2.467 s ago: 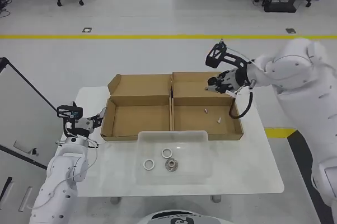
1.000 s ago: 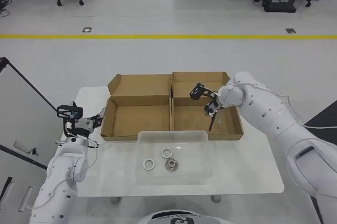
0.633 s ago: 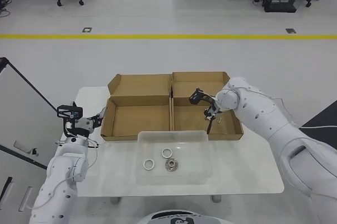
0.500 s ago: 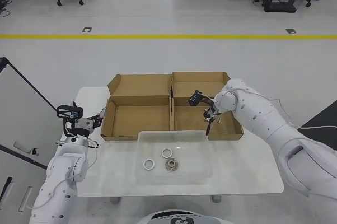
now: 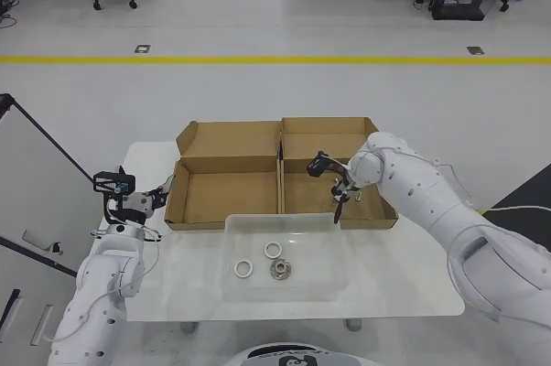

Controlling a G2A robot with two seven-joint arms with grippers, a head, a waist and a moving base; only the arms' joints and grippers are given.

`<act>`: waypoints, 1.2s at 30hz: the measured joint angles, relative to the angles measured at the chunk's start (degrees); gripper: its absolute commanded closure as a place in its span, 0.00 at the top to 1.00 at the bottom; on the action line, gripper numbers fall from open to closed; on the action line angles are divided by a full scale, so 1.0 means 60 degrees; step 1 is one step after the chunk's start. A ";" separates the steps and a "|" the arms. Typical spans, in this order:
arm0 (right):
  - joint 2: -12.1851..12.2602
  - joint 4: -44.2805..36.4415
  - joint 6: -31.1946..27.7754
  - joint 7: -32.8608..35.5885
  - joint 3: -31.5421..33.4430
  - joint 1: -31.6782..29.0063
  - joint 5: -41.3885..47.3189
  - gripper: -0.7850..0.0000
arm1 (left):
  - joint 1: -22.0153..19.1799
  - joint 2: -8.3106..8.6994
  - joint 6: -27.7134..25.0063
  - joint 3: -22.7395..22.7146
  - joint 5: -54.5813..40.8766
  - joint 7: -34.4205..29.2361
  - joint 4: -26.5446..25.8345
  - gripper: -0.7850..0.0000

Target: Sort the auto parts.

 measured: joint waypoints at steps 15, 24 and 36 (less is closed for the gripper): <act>0.0276 -0.0518 -0.0151 -0.0494 0.0864 0.0071 0.0012 1.00 | 0.0000 0.0000 0.0000 0.0000 0.0000 0.0000 0.0000 1.00; 0.1038 -0.2587 -0.0259 -0.0860 0.2528 -0.0629 0.0473 1.00 | 0.0000 0.0000 0.0000 0.0000 0.0000 0.0000 0.0000 1.00; 0.2296 -0.6875 -0.0934 -0.0495 0.6307 -0.3525 0.3087 1.00 | 0.0000 0.0000 0.0000 0.0000 0.0000 0.0000 0.0000 1.00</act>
